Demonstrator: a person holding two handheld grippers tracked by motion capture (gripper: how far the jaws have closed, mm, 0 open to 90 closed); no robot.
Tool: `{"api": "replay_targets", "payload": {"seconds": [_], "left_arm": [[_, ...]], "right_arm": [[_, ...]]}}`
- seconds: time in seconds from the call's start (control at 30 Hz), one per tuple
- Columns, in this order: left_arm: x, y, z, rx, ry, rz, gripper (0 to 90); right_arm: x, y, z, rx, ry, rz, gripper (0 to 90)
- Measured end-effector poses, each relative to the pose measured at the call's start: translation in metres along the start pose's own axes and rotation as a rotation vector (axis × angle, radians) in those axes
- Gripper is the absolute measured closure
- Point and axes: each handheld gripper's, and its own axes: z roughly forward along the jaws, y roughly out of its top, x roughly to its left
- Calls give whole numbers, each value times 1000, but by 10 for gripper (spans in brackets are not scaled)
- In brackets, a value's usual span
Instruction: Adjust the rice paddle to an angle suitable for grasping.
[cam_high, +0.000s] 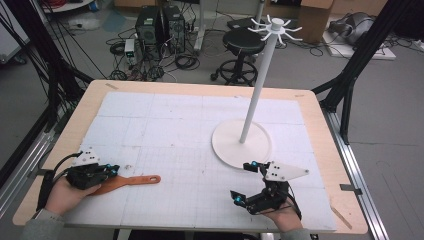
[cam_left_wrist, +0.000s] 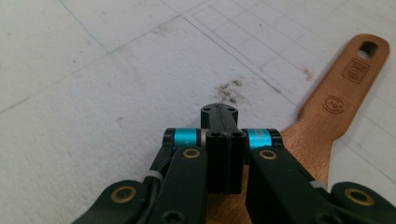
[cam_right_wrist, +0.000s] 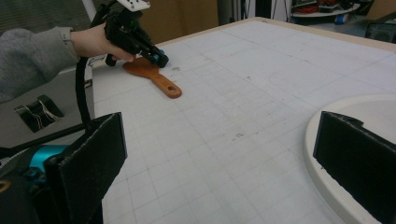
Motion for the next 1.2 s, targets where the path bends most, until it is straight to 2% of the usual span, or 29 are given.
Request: {"api": "replay_targets", "payload": {"seconds": [0.1,0.23,0.57,1.2], "left_arm": [[-3,-5,-6,1,-20,1,898],[-10,-9,-12,11,-15,16,898],[-23,-15,-19,18,-19,45,898],[-32,-22,-27,12,-21,49,898]], "right_arm": [[-1,1,-1,-6,-1,-1,15],[-3,2,-3,-34,-14,-3,15],[-3,2,-2,-31,-9,5,15],[-2,2,-2,-29,-4,6,15]]}}
